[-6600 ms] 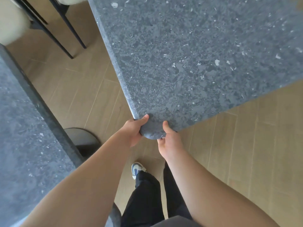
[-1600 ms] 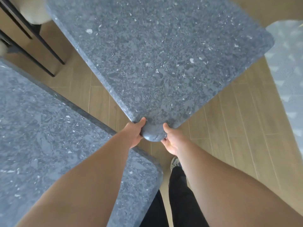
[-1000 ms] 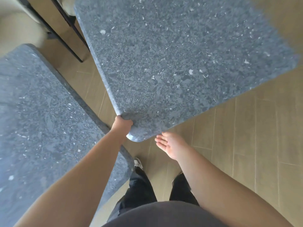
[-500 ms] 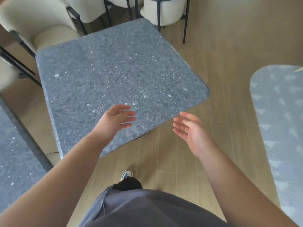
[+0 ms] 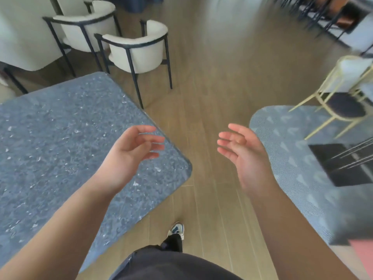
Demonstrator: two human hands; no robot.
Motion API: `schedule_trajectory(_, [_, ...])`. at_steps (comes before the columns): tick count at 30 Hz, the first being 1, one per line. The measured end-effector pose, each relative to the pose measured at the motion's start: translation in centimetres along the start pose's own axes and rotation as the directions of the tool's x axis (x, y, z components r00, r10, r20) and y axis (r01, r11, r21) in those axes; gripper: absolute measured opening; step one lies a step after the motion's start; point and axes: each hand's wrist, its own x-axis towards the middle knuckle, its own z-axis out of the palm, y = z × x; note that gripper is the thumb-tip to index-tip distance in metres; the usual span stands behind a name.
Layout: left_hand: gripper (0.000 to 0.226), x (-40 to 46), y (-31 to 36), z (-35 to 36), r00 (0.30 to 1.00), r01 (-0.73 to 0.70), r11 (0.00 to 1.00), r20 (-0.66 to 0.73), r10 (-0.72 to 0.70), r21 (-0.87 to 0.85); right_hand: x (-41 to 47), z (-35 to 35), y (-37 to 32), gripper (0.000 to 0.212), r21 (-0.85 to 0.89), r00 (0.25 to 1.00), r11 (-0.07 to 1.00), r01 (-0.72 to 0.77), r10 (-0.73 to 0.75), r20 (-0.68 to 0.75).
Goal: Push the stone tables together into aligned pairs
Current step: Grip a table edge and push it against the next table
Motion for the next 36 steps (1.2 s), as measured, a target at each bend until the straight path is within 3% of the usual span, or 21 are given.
schedule_trajectory(6, [0.029,13.5,2.7,10.5,0.994,-0.041,0.999,0.101,0.041,-0.008,11.2,-6.8,-4.0,0.041,-0.08,0.995,0.995,0.062,-0.068,-0.069])
schedule_trajectory(12, [0.035,24.0,5.0,21.5,0.986,-0.097,0.993,0.142,0.087,0.069,21.4,-14.5,-6.0,0.035,-0.037,0.976,0.99,0.133,-0.138,-0.169])
schedule_trajectory(17, [0.035,32.8,4.4,28.7,0.989,-0.132,0.988,0.071,0.127,0.079,32.1,-20.8,-6.0,0.034,-0.078,0.981,0.984,0.158,-0.166,-0.104])
schedule_trajectory(23, [0.035,41.6,4.9,35.8,0.985,-0.112,0.991,-0.126,0.121,0.079,45.6,-25.2,-7.7,0.036,-0.162,0.984,0.974,0.157,-0.14,0.109])
schedule_trajectory(28, [0.033,46.3,6.6,35.7,0.941,-0.101,0.993,-0.317,0.117,0.068,55.2,-22.6,-8.8,0.036,-0.133,0.951,0.976,0.17,-0.127,0.283])
schedule_trajectory(36, [0.035,52.2,7.7,25.6,0.8,-0.098,0.993,-0.589,0.115,0.061,66.0,-7.7,-8.4,0.04,-0.073,0.835,0.984,0.16,-0.095,0.542])
